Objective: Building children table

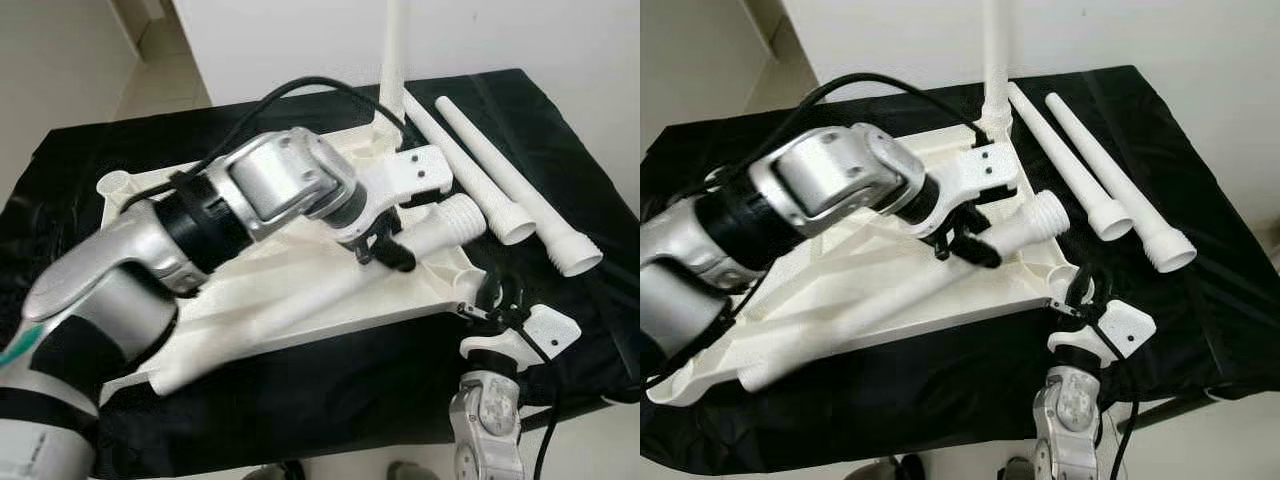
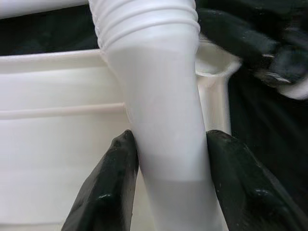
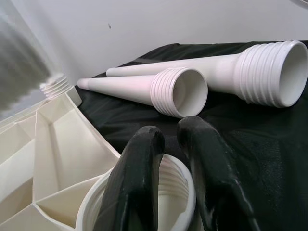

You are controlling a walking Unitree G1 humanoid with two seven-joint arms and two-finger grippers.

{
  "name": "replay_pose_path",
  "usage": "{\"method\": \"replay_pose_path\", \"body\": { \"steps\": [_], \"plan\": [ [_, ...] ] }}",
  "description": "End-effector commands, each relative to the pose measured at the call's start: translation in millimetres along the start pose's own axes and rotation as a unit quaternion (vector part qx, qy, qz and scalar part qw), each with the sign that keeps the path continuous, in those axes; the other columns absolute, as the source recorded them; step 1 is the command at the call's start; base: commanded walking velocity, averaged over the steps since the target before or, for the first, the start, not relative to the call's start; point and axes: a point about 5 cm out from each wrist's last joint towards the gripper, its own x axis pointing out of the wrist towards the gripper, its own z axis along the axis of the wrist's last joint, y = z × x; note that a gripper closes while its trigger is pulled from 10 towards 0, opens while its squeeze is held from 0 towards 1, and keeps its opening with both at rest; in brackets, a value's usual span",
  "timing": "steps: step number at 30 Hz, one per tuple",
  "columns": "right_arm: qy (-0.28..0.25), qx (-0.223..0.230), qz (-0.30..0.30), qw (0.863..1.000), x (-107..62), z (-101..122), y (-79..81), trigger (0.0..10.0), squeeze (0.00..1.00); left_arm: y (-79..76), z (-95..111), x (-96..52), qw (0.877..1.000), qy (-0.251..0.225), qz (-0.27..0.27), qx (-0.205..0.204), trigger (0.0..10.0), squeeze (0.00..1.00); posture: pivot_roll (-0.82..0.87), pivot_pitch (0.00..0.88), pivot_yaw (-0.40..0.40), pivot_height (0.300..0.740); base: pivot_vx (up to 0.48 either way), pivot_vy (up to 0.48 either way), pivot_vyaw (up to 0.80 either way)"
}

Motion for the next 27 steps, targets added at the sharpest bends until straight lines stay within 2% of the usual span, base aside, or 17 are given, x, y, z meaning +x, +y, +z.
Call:
{"method": "replay_pose_path", "body": {
  "steps": [1,4,7,8,9,10,12,14,15,16,17,20,21,23,24,26,27],
  "plan": [
    [0.118,0.008,-0.028,0.993,-23.1,-39,2.2,10.0,0.00,8.2,0,7.2,0.999,0.003,0.052,-0.002,10.0,0.00,0.03,0.152,0.194,0.740,0.000,0.000,0.00],
    [0.118,0.008,-0.029,0.993,-23.8,-40,2.5,10.0,0.00,10.5,1,13.6,0.998,0.002,0.065,-0.009,10.0,0.00,0.03,0.149,0.193,0.740,0.000,0.000,0.00],
    [0.119,0.010,-0.029,0.992,-25.1,-40,4.1,10.0,0.00,13.1,2,29.6,0.995,0.003,0.096,-0.011,10.0,0.00,0.02,0.147,0.192,0.740,0.000,0.000,0.00],
    [0.119,0.010,-0.029,0.992,-25.1,-40,4.1,10.0,0.00,13.1,2,29.6,0.995,0.003,0.096,-0.011,10.0,0.00,0.02,0.147,0.192,0.740,0.000,0.000,0.00],
    [0.117,0.009,-0.029,0.993,-24.9,-40,3.7,10.0,0.00,9.6,-5,45.0,0.993,0.013,0.113,0.011,10.0,0.00,0.01,0.146,0.192,0.740,0.000,0.000,0.00],
    [0.117,0.009,-0.029,0.993,-24.9,-40,3.7,10.0,0.00,9.6,-5,45.0,0.993,0.013,0.113,0.011,10.0,0.00,0.01,0.146,0.192,0.740,0.000,0.000,0.00],
    [0.116,0.008,-0.028,0.993,-24.4,-40,3.5,10.0,0.00,4.6,-11,56.8,0.993,0.012,0.113,0.019,10.0,0.00,0.01,0.144,0.186,0.740,0.000,0.000,0.00],
    [0.116,0.008,-0.028,0.993,-24.1,-40,3.6,10.0,0.00,3.1,-12,60.6,0.994,0.010,0.111,0.021,10.0,0.00,0.01,0.144,0.186,0.740,0.000,0.000,0.00],
    [0.115,0.008,-0.027,0.993,-23.5,-39,3.7,10.0,0.00,1.9,-15,64.6,0.993,0.008,0.114,0.015,10.0,1.00,0.01,0.146,0.182,0.740,0.000,0.000,0.00],
    [0.115,0.008,-0.027,0.993,-23.5,-39,3.7,10.0,0.00,1.9,-15,64.6,0.993,0.008,0.114,0.015,10.0,1.00,0.01,0.146,0.182,0.740,0.000,0.000,0.00],
    [0.112,0.007,-0.024,0.993,-21.4,-38,3.2,10.0,0.00,1.1,-17,67.8,0.993,-0.015,0.118,-0.011,10.0,1.00,0.01,0.155,0.170,0.740,0.000,0.000,0.00],
    [0.111,0.007,-0.023,0.994,-20.7,-38,2.8,10.0,0.00,1.5,-16,67.7,0.992,-0.027,0.120,-0.021,10.0,1.00,0.01,0.155,0.170,0.740,0.000,0.000,0.00],
    [0.108,0.003,-0.019,0.994,-19.1,-37,1.3,10.0,0.00,7.0,-7,60.1,0.989,-0.060,0.128,-0.032,10.0,1.00,0.01,0.157,0.164,0.740,0.000,0.000,0.00],
    [0.107,0.001,-0.017,0.994,-18.5,-36,0.7,10.0,0.00,10.2,-4,56.2,0.988,-0.068,0.132,-0.035,10.0,1.00,0.01,0.160,0.157,0.740,0.000,0.000,0.00],
    [0.106,-0.001,-0.014,0.994,-17.8,-36,0.0,10.0,0.00,13.0,1,49.0,0.986,-0.092,0.132,-0.035,10.0,1.00,0.01,0.162,0.149,0.740,0.000,0.000,0.00],
    [0.105,-0.002,-0.013,0.994,-17.3,-36,-0.3,10.0,0.00,14.8,5,44.8,0.985,-0.108,0.133,-0.034,10.0,1.00,0.01,0.162,0.149,0.740,0.000,0.000,0.00],
    [0.105,-0.003,-0.010,0.994,-16.5,-35,-1.1,10.0,0.00,15.6,9,37.5,0.983,-0.124,0.128,-0.034,10.0,0.60,0.01,0.166,0.143,0.740,0.000,0.000,0.00]
  ]
}}
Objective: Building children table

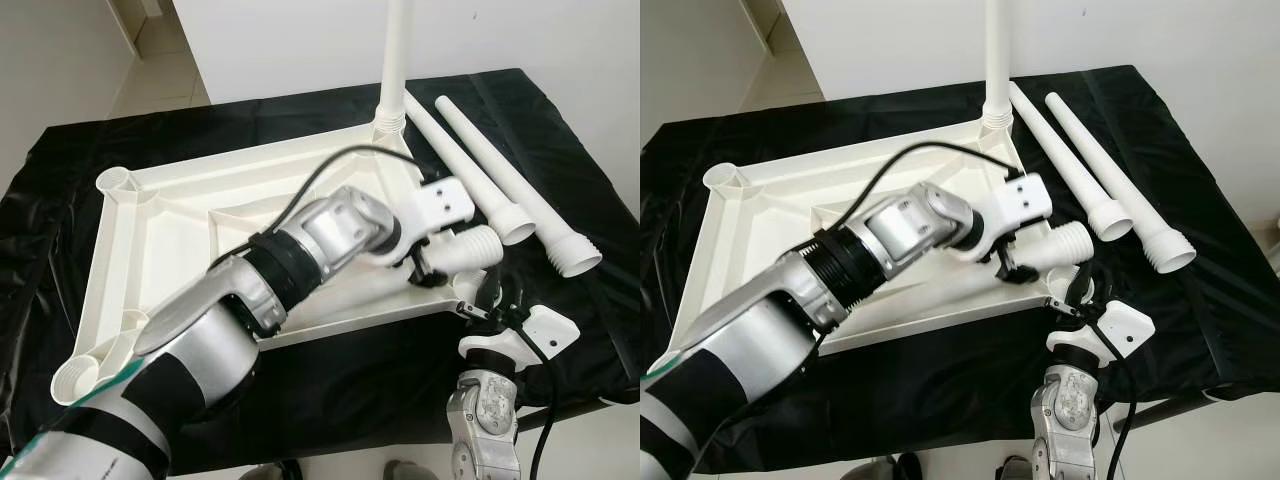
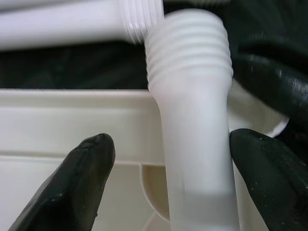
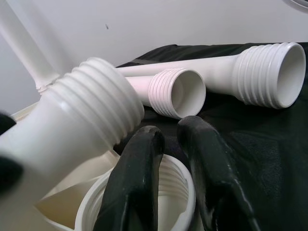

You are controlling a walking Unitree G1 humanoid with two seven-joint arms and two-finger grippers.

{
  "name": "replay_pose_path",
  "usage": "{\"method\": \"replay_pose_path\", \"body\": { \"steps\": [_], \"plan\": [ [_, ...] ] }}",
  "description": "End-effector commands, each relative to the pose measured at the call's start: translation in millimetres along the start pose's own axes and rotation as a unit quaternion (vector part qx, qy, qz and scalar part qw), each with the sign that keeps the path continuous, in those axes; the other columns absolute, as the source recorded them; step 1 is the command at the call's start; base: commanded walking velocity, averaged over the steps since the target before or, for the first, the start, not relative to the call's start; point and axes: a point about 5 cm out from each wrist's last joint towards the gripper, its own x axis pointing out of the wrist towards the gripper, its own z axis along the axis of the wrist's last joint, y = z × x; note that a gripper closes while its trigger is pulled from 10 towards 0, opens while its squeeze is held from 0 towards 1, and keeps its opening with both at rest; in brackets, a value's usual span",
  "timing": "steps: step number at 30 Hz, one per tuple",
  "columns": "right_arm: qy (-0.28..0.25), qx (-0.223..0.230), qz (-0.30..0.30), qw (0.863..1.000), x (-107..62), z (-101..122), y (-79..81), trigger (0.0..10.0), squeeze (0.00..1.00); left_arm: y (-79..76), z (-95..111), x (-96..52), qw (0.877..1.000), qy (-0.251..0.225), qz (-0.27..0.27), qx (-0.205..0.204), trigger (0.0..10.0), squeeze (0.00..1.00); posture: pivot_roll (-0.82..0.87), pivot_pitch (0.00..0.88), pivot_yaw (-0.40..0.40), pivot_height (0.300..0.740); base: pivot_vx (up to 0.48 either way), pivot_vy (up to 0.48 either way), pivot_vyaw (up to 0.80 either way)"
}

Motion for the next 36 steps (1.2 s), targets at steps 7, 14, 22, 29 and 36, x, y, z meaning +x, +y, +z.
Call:
{"method": "replay_pose_path", "body": {
  "steps": [7,14,22,29,36],
  "plan": [
    [0.097,-0.016,0.009,0.995,-10.7,-30,-8.7,10.0,0.00,-0.4,26,-39.2,0.992,-0.115,-0.021,-0.045,10.0,0.00,0.02,0.171,0.104,0.740,0.000,0.000,0.00],
    [0.075,-0.012,0.022,0.997,-4.8,-22,-16.8,10.0,0.00,-2.1,22,-58.2,0.969,-0.217,-0.036,-0.113,10.0,0.00,0.01,0.171,0.087,0.740,0.000,0.000,0.00],
    [0.053,-0.020,0.035,0.998,4.8,-11,-31.8,10.0,1.00,18.5,-21,-76.8,0.912,-0.329,0.118,-0.214,10.0,0.00,0.00,0.173,0.049,0.740,0.000,0.000,0.00],
    [0.037,-0.044,0.027,0.998,6.7,-2,-45.4,10.0,1.00,27.7,-52,-82.5,0.893,-0.307,0.185,-0.271,10.0,0.00,0.00,0.179,0.038,0.740,0.000,0.000,0.00],
    [0.013,-0.056,0.020,0.998,16.5,13,-61.2,10.0,1.00,32.6,-60,-90.1,0.885,-0.297,0.223,-0.281,10.0,0.00,0.01,0.178,0.027,0.740,0.000,0.000,0.00]
  ]
}}
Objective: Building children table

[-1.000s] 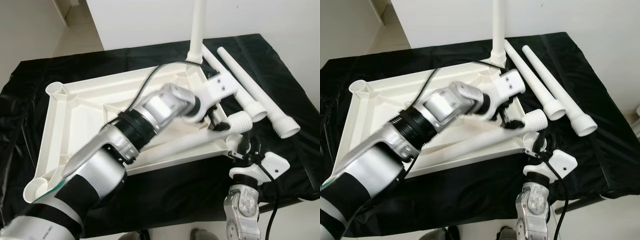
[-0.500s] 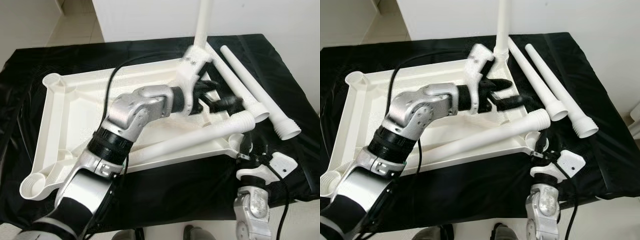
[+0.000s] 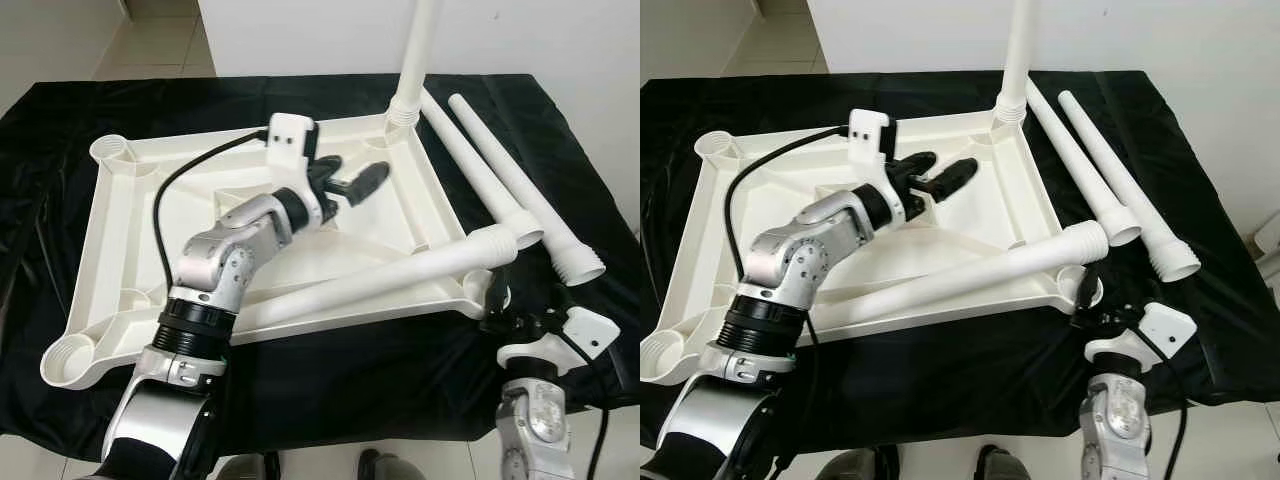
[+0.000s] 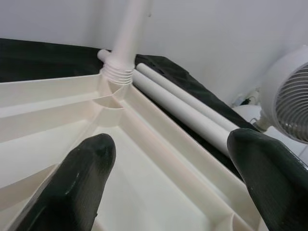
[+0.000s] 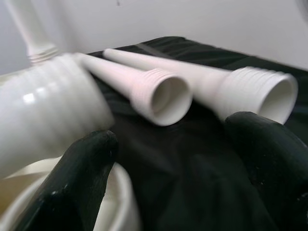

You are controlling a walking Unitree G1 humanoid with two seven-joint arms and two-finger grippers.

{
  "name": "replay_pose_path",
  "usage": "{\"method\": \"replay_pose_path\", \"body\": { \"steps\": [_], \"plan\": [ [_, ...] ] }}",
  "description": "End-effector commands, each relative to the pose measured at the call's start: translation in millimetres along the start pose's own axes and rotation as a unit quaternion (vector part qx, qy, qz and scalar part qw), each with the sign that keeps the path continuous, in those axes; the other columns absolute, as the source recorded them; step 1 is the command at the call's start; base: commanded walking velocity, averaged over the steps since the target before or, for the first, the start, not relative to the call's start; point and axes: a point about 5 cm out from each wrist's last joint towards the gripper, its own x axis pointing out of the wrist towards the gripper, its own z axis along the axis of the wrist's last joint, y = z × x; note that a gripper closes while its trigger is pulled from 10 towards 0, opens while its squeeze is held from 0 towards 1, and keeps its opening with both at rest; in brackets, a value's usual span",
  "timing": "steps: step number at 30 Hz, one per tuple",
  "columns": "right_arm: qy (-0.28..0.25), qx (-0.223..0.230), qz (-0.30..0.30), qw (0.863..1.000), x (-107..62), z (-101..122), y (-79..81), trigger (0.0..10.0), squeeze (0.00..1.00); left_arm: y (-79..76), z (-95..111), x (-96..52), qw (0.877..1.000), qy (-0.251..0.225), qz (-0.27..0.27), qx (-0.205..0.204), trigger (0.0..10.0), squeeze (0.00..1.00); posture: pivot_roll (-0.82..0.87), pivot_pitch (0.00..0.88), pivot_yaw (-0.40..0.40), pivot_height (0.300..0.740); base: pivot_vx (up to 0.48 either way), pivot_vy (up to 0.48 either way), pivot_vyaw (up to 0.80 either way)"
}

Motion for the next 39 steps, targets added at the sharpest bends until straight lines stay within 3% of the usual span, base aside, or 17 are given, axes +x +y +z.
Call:
{"method": "replay_pose_path", "body": {
  "steps": [1,3,4,5,6,10,13,15,16,17,18,19,26,27,32,35,39],
  "plan": [
    [0.016,-0.003,-0.003,1.000,-2.5,-3,-6.8,10.0,1.00,-1.7,-3,-2.9,1.000,0.002,0.003,0.003,10.0,0.00,0.01,0.176,0.021,0.740,0.000,0.000,0.00],
    [0.014,-0.001,0.004,1.000,-0.7,-1,-7.8,10.0,1.00,-2.2,-4,-4.5,1.000,-0.002,0.008,0.002,10.0,0.00,0.01,0.172,0.015,0.740,0.000,0.000,0.00],
    [0.009,-0.002,0.014,1.000,1.4,4,-10.3,10.0,0.55,-2.9,-6,-8.2,1.000,-0.006,0.013,0.007,10.0,0.00,0.01,0.172,0.015,0.740,0.000,0.000,0.00],
    [0.009,-0.002,0.014,1.000,1.4,4,-10.3,10.0,0.55,-2.9,-6,-8.2,1.000,-0.006,0.013,0.007,10.0,0.00,0.01,0.172,0.015,0.740,0.000,0.000,0.00],
    [-0.001,-0.010,0.026,1.000,5.6,11,-15.3,10.0,0.00,-2.9,-7,-14.5,1.000,-0.011,0.021,0.012,10.0,0.00,0.02,0.169,0.011,0.740,0.000,0.000,0.00],
    [-0.013,-0.027,0.036,0.999,11.5,18,-19.3,10.0,0.00,-1.4,-7,-19.3,0.999,-0.014,0.028,0.024,10.0,0.00,0.02,0.161,0.006,0.740,0.000,0.000,0.00],
    [-0.033,-0.031,0.057,0.997,24.2,30,-18.6,10.0,0.00,-4.7,-7,-26.3,0.997,-0.033,0.025,0.068,10.0,0.00,0.02,0.149,-0.009,0.740,0.000,0.000,0.00],
    [-0.037,-0.028,0.069,0.997,27.0,33,-15.1,10.0,0.00,-6.5,-9,-28.9,0.997,-0.042,0.026,0.062,10.0,0.00,0.02,0.141,-0.016,0.740,0.000,0.000,0.00],
    [-0.041,-0.019,0.084,0.995,28.4,36,-9.3,10.0,0.20,-10.5,-11,-31.4,0.996,-0.049,0.019,0.074,10.0,0.00,0.02,0.141,-0.016,0.740,0.000,0.000,0.00],
    [-0.041,-0.019,0.084,0.995,28.4,36,-9.3,10.0,0.20,-10.5,-11,-31.4,0.996,-0.049,0.019,0.074,10.0,0.00,0.02,0.141,-0.016,0.740,0.000,0.000,0.00],
    [-0.044,-0.009,0.100,0.994,28.9,37,-2.6,10.0,0.87,-13.2,-12,-33.5,0.994,-0.059,0.017,0.095,10.0,0.00,0.01,0.130,-0.018,0.740,0.000,0.000,0.00],
    [-0.046,-0.002,0.114,0.992,29.3,38,3.8,10.0,1.00,-14.9,-15,-34.3,0.992,-0.062,0.017,0.105,10.0,0.00,0.01,0.130,-0.018,0.740,0.000,0.000,0.00],
    [-0.057,0.005,0.165,0.985,35.7,46,24.2,10.0,1.00,-13.6,-19,-30.9,0.991,-0.057,0.042,0.112,10.0,0.00,0.01,0.115,-0.014,0.740,0.000,0.000,0.00],
    [-0.057,0.005,0.193,0.980,40.8,48,29.8,10.0,0.00,-11.6,-20,-30.3,0.990,-0.049,0.050,0.121,10.0,0.00,0.01,0.115,-0.014,0.740,0.000,0.000,0.00],
    [-0.045,0.024,0.221,0.974,47.1,50,34.5,10.0,0.00,-17.0,-23,-30.3,0.989,-0.035,0.022,0.142,10.0,0.00,0.00,0.129,-0.007,0.740,0.000,0.000,0.00],
    [-0.014,0.041,0.279,0.959,47.0,47,42.7,10.0,0.00,-24.1,-25,-31.7,0.989,-0.028,-0.010,0.148,10.0,0.00,0.01,0.135,-0.017,0.740,0.000,0.000,0.00],
    [-0.010,0.026,0.310,0.950,47.5,48,44.2,10.0,0.00,-26.0,-25,-31.7,0.989,-0.024,-0.016,0.146,10.0,0.00,0.01,0.135,-0.017,0.740,0.000,0.000,0.00]
  ]
}}
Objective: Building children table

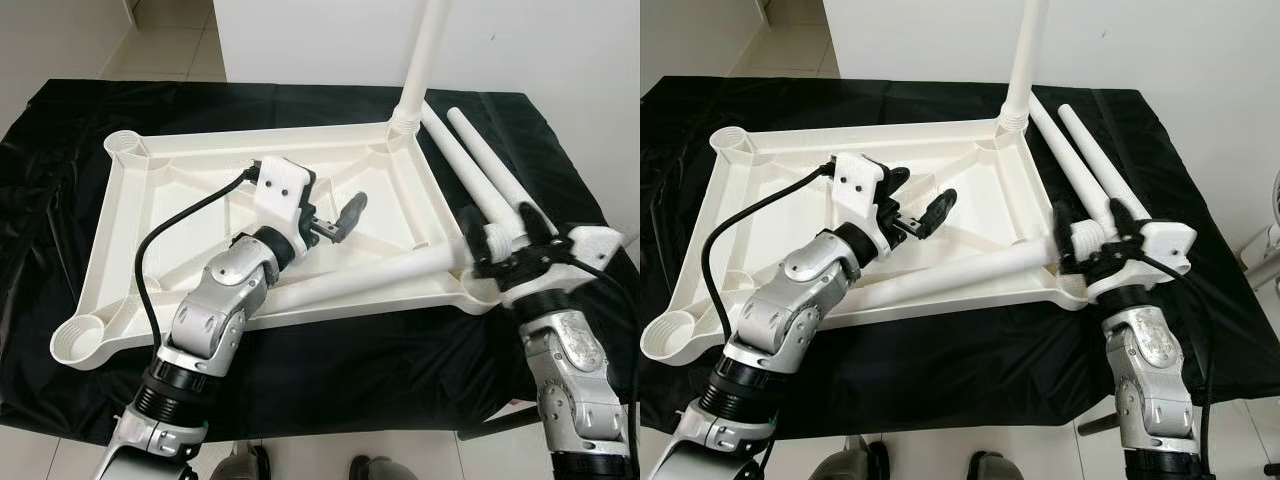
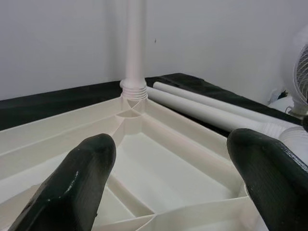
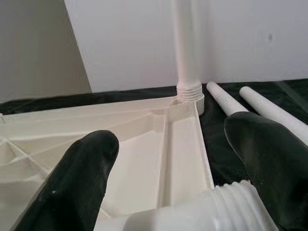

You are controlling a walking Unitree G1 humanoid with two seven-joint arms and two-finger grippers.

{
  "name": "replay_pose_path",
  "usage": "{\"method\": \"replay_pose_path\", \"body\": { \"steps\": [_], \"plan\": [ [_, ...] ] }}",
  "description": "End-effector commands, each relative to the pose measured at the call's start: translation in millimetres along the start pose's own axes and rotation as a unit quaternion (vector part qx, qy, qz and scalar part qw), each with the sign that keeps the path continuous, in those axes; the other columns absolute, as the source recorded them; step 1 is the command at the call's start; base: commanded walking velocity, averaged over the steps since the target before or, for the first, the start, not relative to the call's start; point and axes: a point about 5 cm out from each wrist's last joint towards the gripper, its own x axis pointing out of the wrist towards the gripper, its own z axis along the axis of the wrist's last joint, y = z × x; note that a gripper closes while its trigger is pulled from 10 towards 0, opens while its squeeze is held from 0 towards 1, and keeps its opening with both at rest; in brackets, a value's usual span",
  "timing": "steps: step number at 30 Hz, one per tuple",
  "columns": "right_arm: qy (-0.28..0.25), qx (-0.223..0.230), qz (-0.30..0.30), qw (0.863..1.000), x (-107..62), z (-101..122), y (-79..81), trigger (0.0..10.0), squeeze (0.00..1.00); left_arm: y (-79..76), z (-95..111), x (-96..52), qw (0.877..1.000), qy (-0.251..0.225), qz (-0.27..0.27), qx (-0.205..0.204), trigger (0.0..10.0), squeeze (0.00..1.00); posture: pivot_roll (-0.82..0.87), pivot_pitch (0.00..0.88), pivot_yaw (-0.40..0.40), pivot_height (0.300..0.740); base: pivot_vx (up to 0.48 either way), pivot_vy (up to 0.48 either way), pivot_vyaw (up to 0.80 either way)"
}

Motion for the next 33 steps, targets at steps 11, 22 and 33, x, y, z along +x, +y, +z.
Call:
{"method": "replay_pose_path", "body": {
  "steps": [11,22,33],
  "plan": [
    [0.048,0.001,0.123,0.991,-2.3,2,8.5,10.0,0.00,-22.7,5,0.7,0.995,0.017,-0.094,-0.016,10.0,0.00,0.00,0.137,-0.029,0.740,0.000,0.000,0.00],
    [-0.018,0.067,-0.031,0.997,-8.0,6,0.1,10.0,0.00,-44.3,-6,3.5,0.980,0.067,-0.187,0.019,10.0,0.00,0.00,0.144,-0.015,0.740,0.000,0.000,0.00],
    [0.018,-0.021,-0.272,0.962,-34.5,-18,-3.2,10.0,0.00,-67.5,-12,-2.0,0.942,0.093,-0.316,0.059,10.0,0.00,-0.02,0.140,0.008,0.740,0.000,0.000,0.00]
  ]
}}
